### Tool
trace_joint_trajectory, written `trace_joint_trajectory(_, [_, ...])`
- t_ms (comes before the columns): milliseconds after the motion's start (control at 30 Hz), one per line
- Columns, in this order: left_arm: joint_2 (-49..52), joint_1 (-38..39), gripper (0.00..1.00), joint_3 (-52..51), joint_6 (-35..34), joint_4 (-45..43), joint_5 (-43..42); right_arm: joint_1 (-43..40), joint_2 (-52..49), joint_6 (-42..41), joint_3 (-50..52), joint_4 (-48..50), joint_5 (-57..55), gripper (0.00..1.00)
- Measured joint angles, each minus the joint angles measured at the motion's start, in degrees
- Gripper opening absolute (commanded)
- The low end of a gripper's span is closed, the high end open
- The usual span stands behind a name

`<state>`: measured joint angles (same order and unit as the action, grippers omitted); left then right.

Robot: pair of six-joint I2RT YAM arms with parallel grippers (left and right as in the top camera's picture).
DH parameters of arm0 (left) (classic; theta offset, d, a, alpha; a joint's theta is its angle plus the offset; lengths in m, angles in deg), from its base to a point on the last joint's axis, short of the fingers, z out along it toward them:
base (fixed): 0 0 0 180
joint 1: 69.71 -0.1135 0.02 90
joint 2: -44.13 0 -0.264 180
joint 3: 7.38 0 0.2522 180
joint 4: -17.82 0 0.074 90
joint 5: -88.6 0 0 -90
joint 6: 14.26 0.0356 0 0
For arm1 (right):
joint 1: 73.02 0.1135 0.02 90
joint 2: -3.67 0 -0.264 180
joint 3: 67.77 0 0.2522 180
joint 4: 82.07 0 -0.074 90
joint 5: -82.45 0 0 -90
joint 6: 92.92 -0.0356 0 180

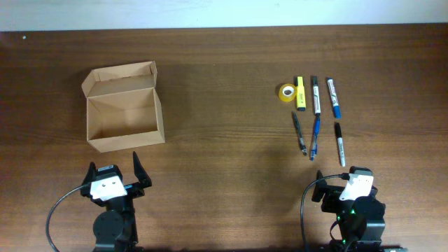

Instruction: Pack container

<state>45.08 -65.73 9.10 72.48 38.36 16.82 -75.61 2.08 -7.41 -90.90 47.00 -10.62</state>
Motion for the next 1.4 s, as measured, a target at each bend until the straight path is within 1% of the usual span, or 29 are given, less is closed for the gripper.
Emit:
trace_joint_trajectory(1100, [0.0, 0.0, 1.0, 0.0, 0.0, 0.0, -0.07, 0.0, 0.0, 0.0, 0.0, 0.0, 0.0, 0.99])
trace_joint_trajectory(1267, [0.0, 0.0, 0.99, -0.02, -0.07, -0.22, -3.48, 0.0, 0.0, -0.02, 0.0, -0.02, 0.0, 0.99])
trace_joint_trajectory(1400, [0.0, -0.02, 0.99, 0.0, -3.34, -0.48, -11.02, 0.0, 0.0, -0.04, 0.0, 0.0, 0.0, 0.99])
